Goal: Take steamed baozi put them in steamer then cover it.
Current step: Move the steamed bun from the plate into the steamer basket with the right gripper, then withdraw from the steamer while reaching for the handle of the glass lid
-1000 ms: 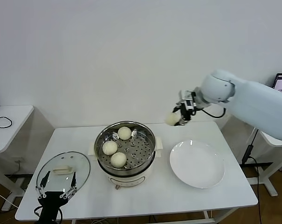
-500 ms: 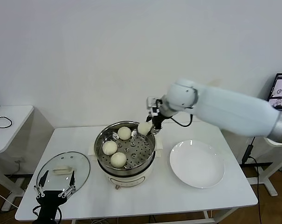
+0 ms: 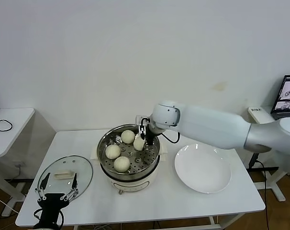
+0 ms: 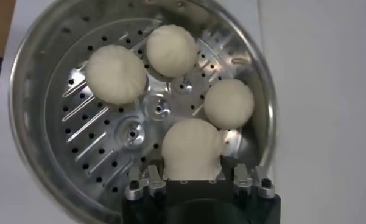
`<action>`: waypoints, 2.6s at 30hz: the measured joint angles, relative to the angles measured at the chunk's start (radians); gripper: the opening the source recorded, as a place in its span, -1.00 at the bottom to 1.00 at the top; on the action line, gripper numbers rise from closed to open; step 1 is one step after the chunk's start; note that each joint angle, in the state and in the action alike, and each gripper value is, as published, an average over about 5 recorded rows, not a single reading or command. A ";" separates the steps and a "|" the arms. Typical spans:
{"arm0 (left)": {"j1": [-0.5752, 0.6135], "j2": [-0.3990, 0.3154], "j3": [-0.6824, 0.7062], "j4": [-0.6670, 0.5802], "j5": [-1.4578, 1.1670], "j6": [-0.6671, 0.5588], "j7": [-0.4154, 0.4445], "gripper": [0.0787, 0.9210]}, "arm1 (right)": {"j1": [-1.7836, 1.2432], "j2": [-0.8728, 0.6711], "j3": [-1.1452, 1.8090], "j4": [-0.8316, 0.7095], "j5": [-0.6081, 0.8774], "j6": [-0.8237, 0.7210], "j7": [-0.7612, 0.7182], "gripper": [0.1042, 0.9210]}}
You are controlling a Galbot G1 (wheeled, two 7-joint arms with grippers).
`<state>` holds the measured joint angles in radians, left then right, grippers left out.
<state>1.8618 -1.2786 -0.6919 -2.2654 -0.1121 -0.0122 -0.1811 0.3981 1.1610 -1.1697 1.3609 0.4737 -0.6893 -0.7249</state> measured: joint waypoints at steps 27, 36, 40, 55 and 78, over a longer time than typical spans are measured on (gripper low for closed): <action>-0.009 -0.002 0.002 0.013 0.007 -0.003 0.002 0.77 | 0.006 -0.068 0.055 0.088 0.014 -0.030 0.028 0.76; -0.018 0.000 0.006 0.025 0.022 -0.012 0.004 0.77 | -0.099 -0.248 0.172 0.263 0.076 0.044 0.263 0.76; -0.024 -0.001 0.006 0.034 0.027 -0.017 0.003 0.77 | -0.224 -0.325 0.285 0.324 0.078 0.124 0.379 0.76; -0.057 0.006 0.015 0.082 0.084 -0.021 -0.007 0.77 | -1.027 -0.309 1.162 0.468 -0.064 0.483 0.545 0.76; -0.214 0.176 -0.040 0.393 0.806 -0.112 -0.030 0.77 | -1.850 0.078 2.019 0.590 -0.116 0.754 0.477 0.76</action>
<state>1.6482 -1.1029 -0.7321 -1.8722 0.6936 -0.1244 -0.2109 -1.4523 1.2386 0.8497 1.9508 0.3575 0.0651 -0.2481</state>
